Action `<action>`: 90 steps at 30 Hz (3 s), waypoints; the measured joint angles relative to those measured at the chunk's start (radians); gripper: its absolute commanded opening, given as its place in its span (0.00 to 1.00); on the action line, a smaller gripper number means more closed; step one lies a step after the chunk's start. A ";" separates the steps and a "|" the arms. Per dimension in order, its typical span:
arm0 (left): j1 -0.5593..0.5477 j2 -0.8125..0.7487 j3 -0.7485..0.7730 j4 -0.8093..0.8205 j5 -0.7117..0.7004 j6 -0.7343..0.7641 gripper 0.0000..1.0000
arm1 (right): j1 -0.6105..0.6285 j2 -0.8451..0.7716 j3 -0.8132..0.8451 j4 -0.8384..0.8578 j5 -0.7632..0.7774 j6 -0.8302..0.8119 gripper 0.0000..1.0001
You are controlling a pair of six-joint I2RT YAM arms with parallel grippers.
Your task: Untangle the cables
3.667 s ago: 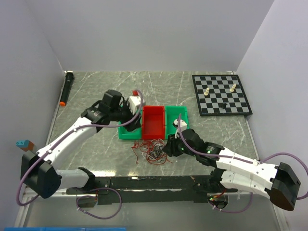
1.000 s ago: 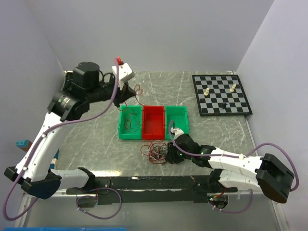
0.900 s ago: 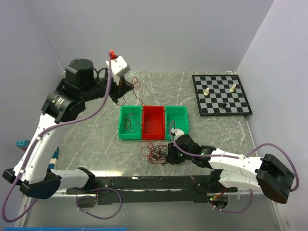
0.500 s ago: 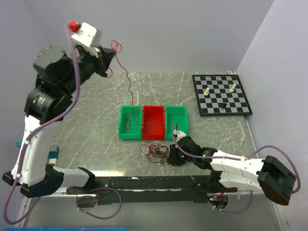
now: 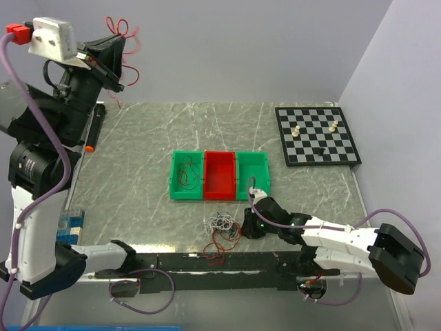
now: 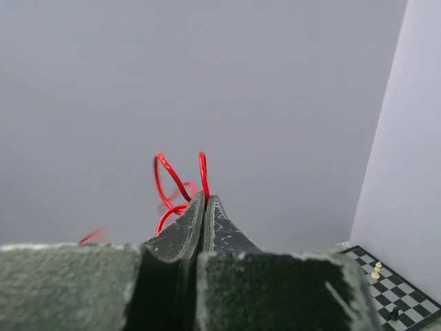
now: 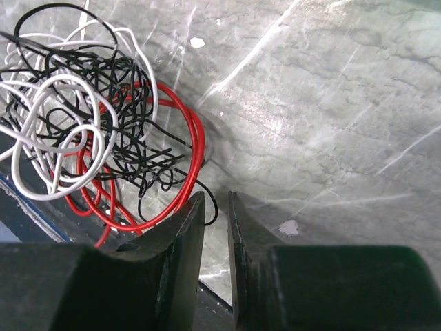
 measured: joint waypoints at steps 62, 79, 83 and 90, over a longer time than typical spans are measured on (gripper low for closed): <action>0.000 -0.058 -0.627 0.113 0.027 0.050 0.01 | 0.008 -0.148 -0.002 -0.070 0.070 0.003 0.27; 0.000 -0.049 -0.459 0.267 -0.098 0.155 0.01 | 0.008 -0.151 -0.002 -0.070 0.069 0.000 0.27; 0.000 -0.053 -0.460 0.260 -0.092 0.150 0.01 | 0.008 -0.157 -0.002 -0.070 0.069 0.000 0.27; 0.000 -0.108 -0.632 0.248 -0.082 0.143 0.01 | 0.008 -0.157 -0.002 -0.070 0.069 0.000 0.27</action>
